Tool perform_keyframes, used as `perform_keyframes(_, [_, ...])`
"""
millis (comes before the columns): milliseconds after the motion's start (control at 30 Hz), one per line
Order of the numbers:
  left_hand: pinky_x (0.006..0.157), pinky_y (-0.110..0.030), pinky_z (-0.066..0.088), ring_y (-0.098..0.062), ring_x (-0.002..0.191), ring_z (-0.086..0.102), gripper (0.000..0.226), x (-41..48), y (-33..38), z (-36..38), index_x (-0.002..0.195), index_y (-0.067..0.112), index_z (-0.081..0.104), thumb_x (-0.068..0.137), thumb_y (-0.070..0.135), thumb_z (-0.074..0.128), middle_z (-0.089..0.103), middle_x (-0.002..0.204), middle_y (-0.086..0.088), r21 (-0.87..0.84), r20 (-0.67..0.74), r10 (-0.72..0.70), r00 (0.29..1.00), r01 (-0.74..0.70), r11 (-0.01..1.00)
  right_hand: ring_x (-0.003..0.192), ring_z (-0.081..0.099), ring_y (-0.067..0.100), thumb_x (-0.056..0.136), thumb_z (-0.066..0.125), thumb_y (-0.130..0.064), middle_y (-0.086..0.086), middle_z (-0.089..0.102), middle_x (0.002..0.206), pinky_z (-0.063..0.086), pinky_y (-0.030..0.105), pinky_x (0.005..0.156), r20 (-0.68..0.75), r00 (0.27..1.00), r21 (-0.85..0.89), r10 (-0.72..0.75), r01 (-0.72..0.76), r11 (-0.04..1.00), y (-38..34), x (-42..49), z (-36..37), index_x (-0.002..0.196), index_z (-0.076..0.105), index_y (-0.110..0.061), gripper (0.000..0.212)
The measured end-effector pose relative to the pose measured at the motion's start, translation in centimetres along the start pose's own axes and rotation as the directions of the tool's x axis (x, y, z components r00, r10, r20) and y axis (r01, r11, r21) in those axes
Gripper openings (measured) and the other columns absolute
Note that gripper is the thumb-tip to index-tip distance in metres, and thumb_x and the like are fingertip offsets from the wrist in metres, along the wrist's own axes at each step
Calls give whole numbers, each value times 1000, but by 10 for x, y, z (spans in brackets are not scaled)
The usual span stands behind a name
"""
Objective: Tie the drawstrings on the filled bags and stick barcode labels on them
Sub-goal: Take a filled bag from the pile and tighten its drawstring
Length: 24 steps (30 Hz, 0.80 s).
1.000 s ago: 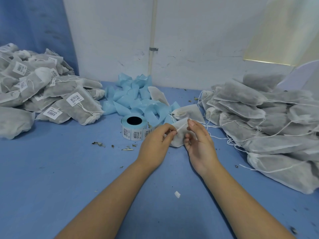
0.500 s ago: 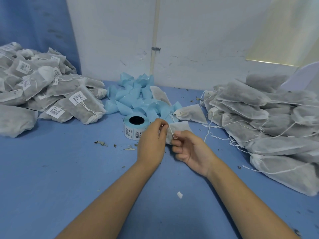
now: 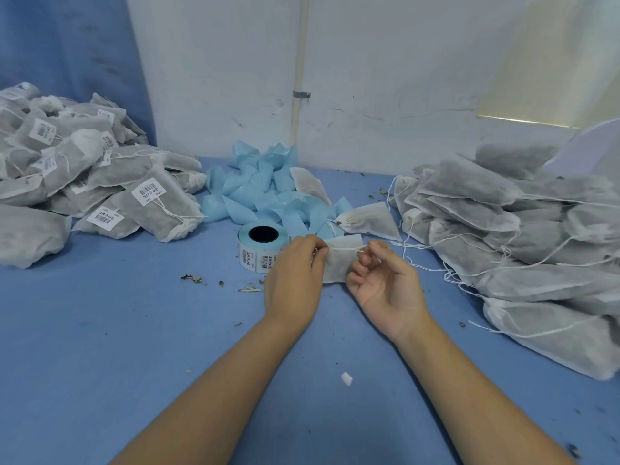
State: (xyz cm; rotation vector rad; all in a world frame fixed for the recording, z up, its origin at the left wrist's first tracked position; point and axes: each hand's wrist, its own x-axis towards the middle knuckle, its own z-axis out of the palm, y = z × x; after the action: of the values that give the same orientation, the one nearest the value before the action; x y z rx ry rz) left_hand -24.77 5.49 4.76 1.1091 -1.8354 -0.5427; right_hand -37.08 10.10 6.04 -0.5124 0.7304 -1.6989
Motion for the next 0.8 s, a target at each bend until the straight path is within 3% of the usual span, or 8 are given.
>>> perform_keyframes(200, [85, -33, 37, -23, 96, 47, 19, 0, 1, 2, 105, 11, 56, 95, 26, 48, 58, 105, -5, 246, -54, 88, 995, -72, 967, 61, 49, 13, 69, 64, -14, 0, 54, 67, 44, 20, 54, -23, 999, -4, 27, -27, 1000, -3, -1, 0, 77, 55, -12, 12])
perform_keyframes(367, [76, -33, 37, -23, 87, 45, 14, -3, 5, -2, 95, 8, 56, 82, 14, 57, 57, 93, -7, 251, -87, 155, 984, -129, 959, 68, 54, 14, 68, 60, -13, 0, 55, 74, 48, 21, 59, 27, 996, -6, 83, -83, 997, -3, -3, 2, 72, 54, -13, 7])
perform_keyframes(533, [68, -38, 43, -27, 81, 48, 21, -5, 9, -7, 90, 4, 59, 74, 17, 56, 58, 86, -9, 266, -82, 273, 958, -243, 933, 62, 53, 14, 69, 61, -11, 0, 56, 71, 47, 19, 54, -45, 998, 42, 49, -47, 998, -5, -3, -1, 67, 57, -15, 6])
perform_keyframes(667, [76, -42, 49, -30, 90, 51, 26, -3, 4, -5, 101, 1, 61, 76, -6, 59, 58, 98, -13, 226, -105, 298, 949, -269, 936, 60, 51, 14, 68, 61, -8, 0, 55, 67, 46, 19, 51, -68, 998, 36, 6, -4, 999, -5, -3, -1, 65, 56, -14, 8])
perform_keyframes(733, [90, -22, 44, -16, 101, 48, 36, -1, 1, -5, 112, -1, 59, 79, -13, 54, 48, 113, -9, 59, -175, 263, 949, -257, 965, 59, 51, 13, 73, 60, -4, -1, 56, 66, 46, 18, 51, -115, 992, -27, -49, 46, 999, -4, -2, -1, 68, 52, -13, 13])
perform_keyframes(800, [92, -2, 31, 13, 105, 37, 38, 1, 1, -7, 119, 0, 56, 83, -12, 53, 35, 122, -1, -116, -238, 189, 953, -221, 968, 61, 52, 12, 82, 57, -1, -4, 59, 65, 46, 18, 55, -182, 975, -101, -130, 113, 988, -3, 0, -2, 69, 53, -14, 19])
